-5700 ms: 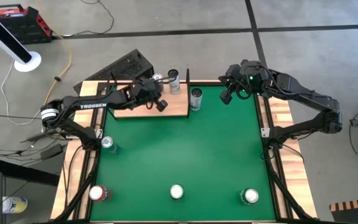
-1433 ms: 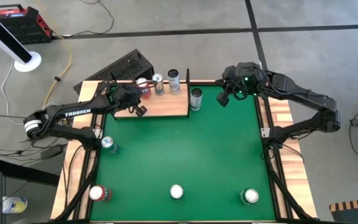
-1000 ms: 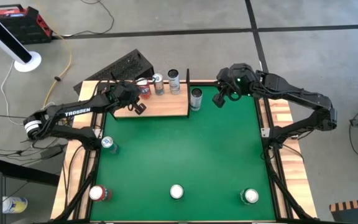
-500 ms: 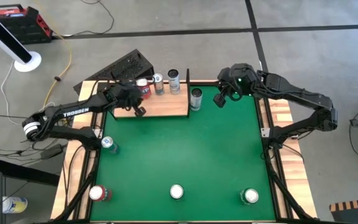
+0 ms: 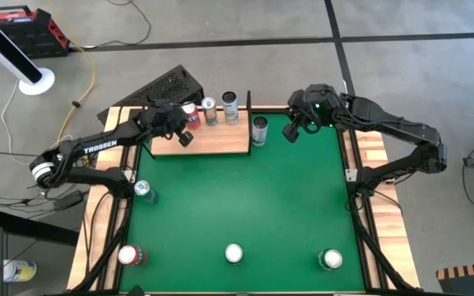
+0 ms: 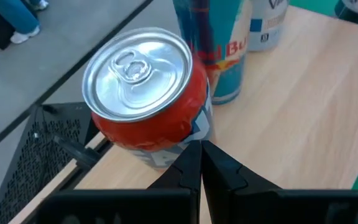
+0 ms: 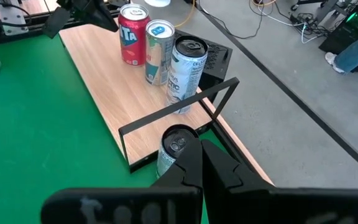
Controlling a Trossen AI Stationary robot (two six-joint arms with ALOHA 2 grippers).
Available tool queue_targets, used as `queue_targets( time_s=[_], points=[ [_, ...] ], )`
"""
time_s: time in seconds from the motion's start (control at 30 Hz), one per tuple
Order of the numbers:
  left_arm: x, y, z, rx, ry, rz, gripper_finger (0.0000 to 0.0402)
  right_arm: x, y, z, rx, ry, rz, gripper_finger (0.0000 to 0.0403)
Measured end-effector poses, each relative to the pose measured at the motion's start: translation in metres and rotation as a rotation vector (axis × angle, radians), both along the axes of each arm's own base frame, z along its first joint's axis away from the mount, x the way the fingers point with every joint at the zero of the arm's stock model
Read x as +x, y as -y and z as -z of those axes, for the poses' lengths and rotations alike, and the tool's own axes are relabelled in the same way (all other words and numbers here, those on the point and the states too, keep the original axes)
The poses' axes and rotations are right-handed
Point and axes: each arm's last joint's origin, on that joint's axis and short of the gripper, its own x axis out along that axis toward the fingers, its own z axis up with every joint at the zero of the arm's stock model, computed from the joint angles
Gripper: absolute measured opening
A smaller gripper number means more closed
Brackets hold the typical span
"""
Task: Place canned beverage on shelf
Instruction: Put the top red soda can on the shelf, then put the left green soda can on the shelf
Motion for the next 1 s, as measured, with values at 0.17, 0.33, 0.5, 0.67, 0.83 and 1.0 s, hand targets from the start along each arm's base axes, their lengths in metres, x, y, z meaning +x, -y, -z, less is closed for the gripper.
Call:
queue_targets(
  time_s=[0.17, 0.33, 0.5, 0.67, 0.83, 1.0],
  points=[
    [-0.001, -0.002, -0.001, 0.005, 0.004, -0.009, 0.0, 0.0, 0.0, 0.0, 0.001, -0.004, 0.0, 0.0021],
    [-0.001, -0.002, -0.001, 0.007, 0.004, -0.013, 0.0, 0.0, 0.0, 0.0, 0.001, -0.004, 0.0, 0.0021],
    [-0.001, -0.003, -0.001, 0.015, 0.009, -0.02, 0.0, 0.0, 0.0, 0.0, 0.002, -0.004, 0.0, 0.0021],
    [0.003, -0.007, 0.004, 0.021, 0.002, -0.037, 0.0, 0.0, -0.001, 0.0, 0.005, -0.001, 0.0, 0.0021],
    [0.007, -0.01, 0.014, -0.014, -0.035, -0.031, 0.0, 0.001, -0.006, 0.001, 0.01, -0.005, -0.02, 0.0021],
    [0.008, -0.006, 0.003, -0.059, 0.01, 0.034, 0.0, 0.003, -0.01, 0.001, 0.013, -0.004, -0.036, 0.0021]
  ],
)
